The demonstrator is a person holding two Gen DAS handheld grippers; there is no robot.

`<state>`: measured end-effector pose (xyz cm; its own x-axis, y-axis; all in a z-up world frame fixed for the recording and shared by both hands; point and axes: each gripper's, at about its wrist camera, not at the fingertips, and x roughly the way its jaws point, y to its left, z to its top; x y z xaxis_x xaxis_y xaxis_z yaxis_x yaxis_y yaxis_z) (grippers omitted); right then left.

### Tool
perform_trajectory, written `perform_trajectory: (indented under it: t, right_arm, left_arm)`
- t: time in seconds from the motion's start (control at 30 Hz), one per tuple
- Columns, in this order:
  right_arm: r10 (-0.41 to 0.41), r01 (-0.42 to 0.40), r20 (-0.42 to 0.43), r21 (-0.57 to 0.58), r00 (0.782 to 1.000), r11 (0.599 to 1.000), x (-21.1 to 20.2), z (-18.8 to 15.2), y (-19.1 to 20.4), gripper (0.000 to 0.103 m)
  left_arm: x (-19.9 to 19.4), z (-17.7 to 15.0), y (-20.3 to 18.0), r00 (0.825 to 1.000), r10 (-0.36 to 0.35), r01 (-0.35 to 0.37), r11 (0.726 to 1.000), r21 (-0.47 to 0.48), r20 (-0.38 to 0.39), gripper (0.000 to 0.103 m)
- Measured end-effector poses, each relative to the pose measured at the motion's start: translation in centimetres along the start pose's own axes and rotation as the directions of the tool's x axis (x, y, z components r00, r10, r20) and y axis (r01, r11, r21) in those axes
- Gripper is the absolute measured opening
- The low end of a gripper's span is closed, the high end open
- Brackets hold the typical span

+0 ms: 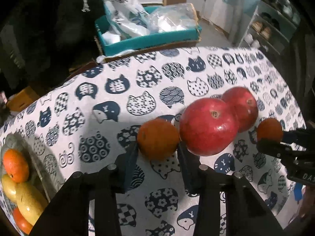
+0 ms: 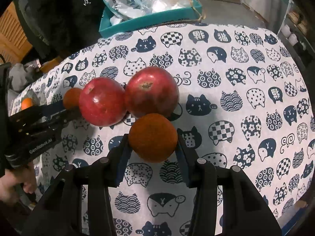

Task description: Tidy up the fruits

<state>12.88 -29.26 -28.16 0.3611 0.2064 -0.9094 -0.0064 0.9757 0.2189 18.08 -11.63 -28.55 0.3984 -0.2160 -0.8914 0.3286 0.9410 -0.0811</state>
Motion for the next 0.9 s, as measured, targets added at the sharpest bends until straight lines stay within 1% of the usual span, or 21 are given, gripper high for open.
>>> perform_trajectory:
  t: [0.17,0.23,0.27,0.33,0.4,0.47,0.53,0.57,0.63,0.67,0.7,0.73,0.77,0.83,0.9]
  right_arm:
    - [-0.012,0.012,0.032,-0.015,0.999,1.0,-1.1,0.1,0.5,0.045]
    - [-0.015,0.016,0.043,-0.023,0.999,1.0,-1.5,0.2,0.8,0.045]
    - [-0.017,0.018,0.05,-0.029,0.999,0.999,-1.8,0.3,1.0,0.045]
    - [-0.019,0.021,0.061,-0.036,0.998,0.999,-2.2,0.3,1.3,0.045]
    - [-0.017,0.02,0.067,-0.043,0.998,0.999,-2.6,0.4,1.5,0.045]
    - [-0.015,0.019,0.072,-0.047,0.997,0.999,-2.9,0.3,1.7,0.045]
    - [-0.013,0.016,0.071,-0.048,0.997,0.999,-2.9,0.3,2.0,0.045]
    - [-0.011,0.014,0.07,-0.049,0.997,0.999,-3.0,0.2,2.1,0.045]
    - [-0.007,0.011,0.07,-0.052,0.998,0.999,-3.0,0.1,2.2,0.045]
    - [-0.007,0.011,0.069,-0.054,0.998,0.998,-3.0,0.0,2.2,0.045]
    - [-0.006,0.01,0.069,-0.055,0.998,0.998,-3.1,0.0,2.2,0.045]
    - [-0.005,0.009,0.068,-0.052,0.998,0.999,-3.1,0.0,2.1,0.045]
    - [-0.004,0.007,0.068,-0.049,0.998,0.999,-3.0,0.0,2.0,0.045]
    - [0.0,0.003,0.066,-0.039,0.998,0.999,-3.0,0.0,1.7,0.045]
    - [0.003,-0.001,0.063,-0.032,0.998,0.999,-2.8,0.0,1.5,0.045]
  left_arm:
    - [-2.2,-0.2,1.3,1.0,0.01,-0.008,0.998,-0.068,0.027,0.036]
    - [-2.8,-0.4,1.6,0.999,0.011,-0.008,0.997,-0.077,0.03,0.028]
    - [-3.1,-0.5,1.7,0.999,0.01,-0.008,0.997,-0.083,0.031,0.01]
    - [-3.7,-0.7,1.9,0.999,-0.002,0.006,0.995,-0.098,0.037,0.01]
    - [-3.9,-0.8,2.0,0.999,0.005,-0.001,0.996,-0.094,0.04,0.01]
    - [-3.7,-1.1,2.2,1.0,0.013,-0.01,0.996,-0.091,0.026,0.01]
    - [-3.3,-1.4,2.6,1.0,0.001,0.001,0.994,-0.11,0.013,0.01]
    - [-3.1,-1.5,2.7,1.0,-0.013,0.013,0.992,-0.123,0.002,0.013]
    - [-2.9,-1.7,2.7,1.0,-0.025,0.024,0.991,-0.129,-0.006,0.023]
    - [-3.0,-1.9,2.5,1.0,-0.021,0.021,0.992,-0.122,0.002,0.037]
    - [-3.2,-1.9,2.1,1.0,-0.013,0.015,0.994,-0.107,0.017,0.053]
    - [-3.3,-1.9,1.7,0.999,-0.005,0.008,0.996,-0.089,0.031,0.059]
    - [-3.5,-2.0,1.0,0.999,0.01,-0.008,0.998,-0.059,0.045,0.068]
    - [-3.5,-2.0,-0.2,0.999,0.019,-0.019,1.0,-0.001,0.048,0.069]
    - [-3.4,-2.3,-0.9,0.999,0.025,-0.025,0.999,0.027,0.033,0.07]
